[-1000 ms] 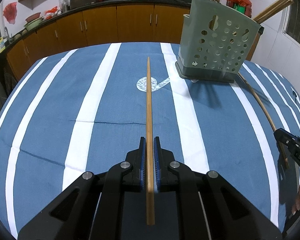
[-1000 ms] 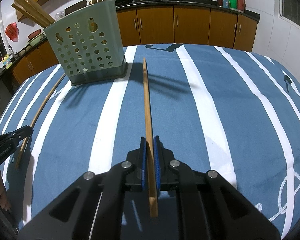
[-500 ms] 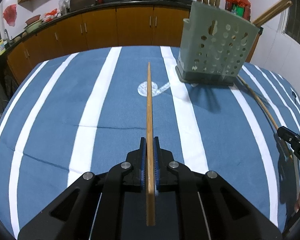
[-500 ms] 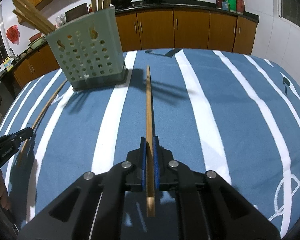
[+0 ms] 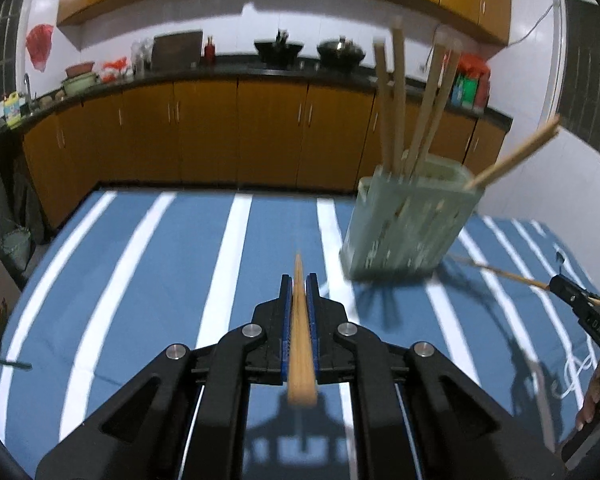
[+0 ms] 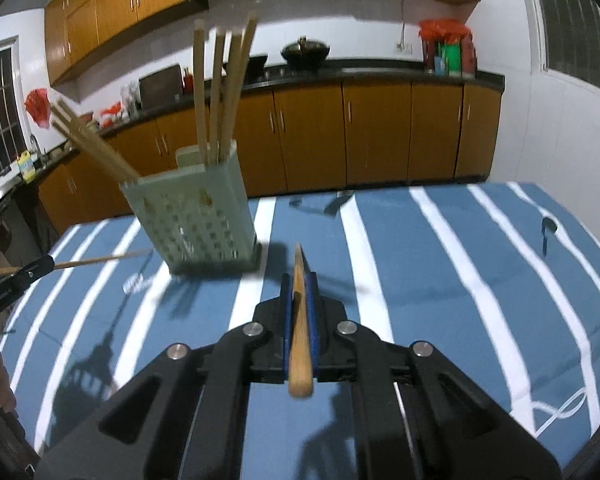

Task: Organize utensils
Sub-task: 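Lift both chopsticks upright and lower them into the green holder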

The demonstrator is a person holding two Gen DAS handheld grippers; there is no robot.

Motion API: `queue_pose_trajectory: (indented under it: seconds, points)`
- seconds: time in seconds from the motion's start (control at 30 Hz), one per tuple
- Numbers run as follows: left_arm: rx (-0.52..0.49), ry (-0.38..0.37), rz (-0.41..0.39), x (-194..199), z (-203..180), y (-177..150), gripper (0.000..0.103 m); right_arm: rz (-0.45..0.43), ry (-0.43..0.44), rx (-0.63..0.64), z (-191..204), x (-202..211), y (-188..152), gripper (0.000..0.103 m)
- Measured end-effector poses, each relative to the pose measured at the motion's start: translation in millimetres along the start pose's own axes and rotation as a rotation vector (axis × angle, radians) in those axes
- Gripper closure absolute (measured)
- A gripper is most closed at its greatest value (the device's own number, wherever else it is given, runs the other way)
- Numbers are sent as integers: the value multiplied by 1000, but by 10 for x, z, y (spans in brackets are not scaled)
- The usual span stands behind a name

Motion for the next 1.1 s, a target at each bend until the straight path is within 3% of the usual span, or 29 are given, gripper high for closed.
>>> queue_pose_trajectory:
  seconds: [0.6, 1.1]
  points:
    - [-26, -61, -164, 385, -206, 627, 96, -184, 32, 24, 60, 438, 716, 95]
    - [-40, -189, -289, 774, -656, 1068, 96, -367, 156, 33, 362, 1083, 1289, 95]
Point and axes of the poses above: each gripper's, at about its wrist camera, not at the fingertips, and x roughly against the way its jaws point, z to its left, y to its top, the point moved 7 cm from there along -x, roughly the way its jaws point, and after that the axes turned 1 degree about y, right-handed, at the moved point
